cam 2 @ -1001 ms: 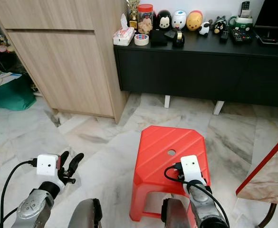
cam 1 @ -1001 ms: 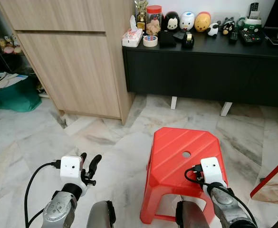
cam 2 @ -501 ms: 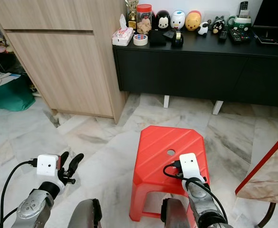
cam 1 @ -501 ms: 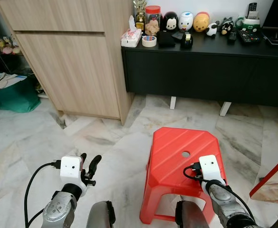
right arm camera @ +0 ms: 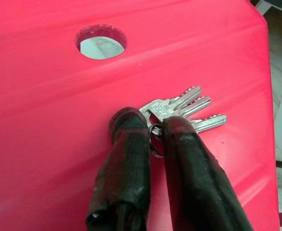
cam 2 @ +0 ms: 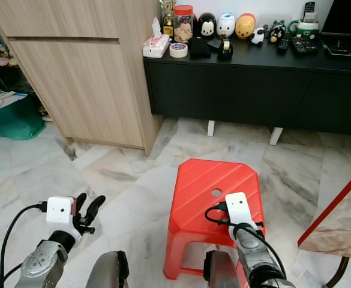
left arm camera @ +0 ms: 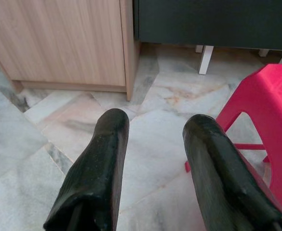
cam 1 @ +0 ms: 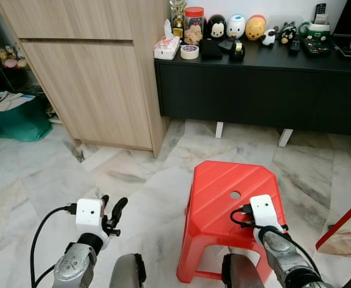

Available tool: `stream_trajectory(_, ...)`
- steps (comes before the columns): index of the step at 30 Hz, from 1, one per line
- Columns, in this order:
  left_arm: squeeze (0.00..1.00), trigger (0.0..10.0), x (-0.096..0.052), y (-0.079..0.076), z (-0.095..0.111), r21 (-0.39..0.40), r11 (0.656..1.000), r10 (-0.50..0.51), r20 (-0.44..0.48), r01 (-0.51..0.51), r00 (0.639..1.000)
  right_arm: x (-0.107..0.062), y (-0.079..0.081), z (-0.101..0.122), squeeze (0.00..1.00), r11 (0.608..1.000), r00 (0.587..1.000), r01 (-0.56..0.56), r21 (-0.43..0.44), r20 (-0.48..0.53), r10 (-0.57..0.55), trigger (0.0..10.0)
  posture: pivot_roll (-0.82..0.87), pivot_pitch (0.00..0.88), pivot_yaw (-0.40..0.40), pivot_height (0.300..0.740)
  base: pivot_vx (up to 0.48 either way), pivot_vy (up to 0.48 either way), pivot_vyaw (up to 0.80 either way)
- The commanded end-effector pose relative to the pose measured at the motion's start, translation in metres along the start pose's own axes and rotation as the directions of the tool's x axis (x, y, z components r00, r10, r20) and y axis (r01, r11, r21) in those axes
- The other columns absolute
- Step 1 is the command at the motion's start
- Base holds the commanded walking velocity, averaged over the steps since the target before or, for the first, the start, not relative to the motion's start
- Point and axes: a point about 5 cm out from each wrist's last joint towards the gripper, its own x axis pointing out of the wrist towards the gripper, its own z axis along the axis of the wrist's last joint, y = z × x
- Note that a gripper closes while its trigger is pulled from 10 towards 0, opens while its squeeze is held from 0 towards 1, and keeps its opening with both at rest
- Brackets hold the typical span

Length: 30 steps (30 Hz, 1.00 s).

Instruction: Hang keys on a hook

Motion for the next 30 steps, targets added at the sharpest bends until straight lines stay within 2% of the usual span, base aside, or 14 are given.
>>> stream_trajectory(1,0.00,10.0,-0.001,0.004,0.000,0.013,1.000,0.007,0.001,-0.007,1.000,-0.001,0.003,-0.007,0.00,1.000,0.999,-0.008,-0.005,-0.038,0.008,0.0,0.04,0.037,0.040,0.577,0.000,0.000,0.00)
stream_trajectory(8,0.00,10.0,-0.001,0.004,0.000,0.018,1.000,0.011,0.000,-0.011,1.000,0.000,0.006,0.002,0.00,1.000,1.000,-0.013,0.028,0.023,0.012,0.0,0.04,0.036,0.038,0.577,0.000,0.000,0.00)
stream_trajectory(16,0.00,10.0,-0.002,0.006,-0.004,0.020,1.000,0.024,-0.010,-0.023,1.000,-0.002,0.006,0.008,0.00,0.993,0.996,0.003,0.117,0.094,-0.014,0.0,0.04,0.033,0.033,0.577,0.000,0.000,0.00)
stream_trajectory(19,0.00,10.0,-0.003,0.008,-0.007,0.019,0.999,0.036,-0.017,-0.035,0.999,-0.004,0.003,0.018,0.00,0.981,0.980,0.012,0.196,0.195,-0.050,0.0,0.04,0.033,0.031,0.577,0.000,0.000,0.00)
stream_trajectory(26,0.00,10.0,-0.002,0.016,-0.012,0.020,0.998,0.068,-0.033,-0.067,0.997,-0.012,0.002,0.034,0.00,0.970,0.942,-0.006,0.242,0.327,-0.075,0.0,0.03,0.027,0.025,0.577,0.000,0.000,0.00)
stream_trajectory(27,0.00,10.0,-0.001,0.017,-0.014,0.017,0.997,0.076,-0.040,-0.076,0.996,-0.013,0.002,0.035,0.00,0.970,0.938,-0.010,0.245,0.339,-0.076,0.7,0.03,0.023,0.022,0.577,0.000,0.000,0.00)
stream_trajectory(28,0.00,10.0,-0.001,0.017,-0.014,0.017,0.997,0.076,-0.040,-0.076,0.996,-0.013,0.002,0.035,0.00,0.970,0.938,-0.010,0.245,0.339,-0.076,0.7,0.03,0.023,0.022,0.577,0.000,0.000,0.00)
stream_trajectory(30,0.00,10.0,-0.001,0.021,-0.018,0.010,0.995,0.097,-0.054,-0.097,0.994,-0.015,0.003,0.036,0.00,0.969,0.934,-0.017,0.247,0.350,-0.073,5.4,0.03,0.021,0.021,0.577,0.000,0.000,0.00)
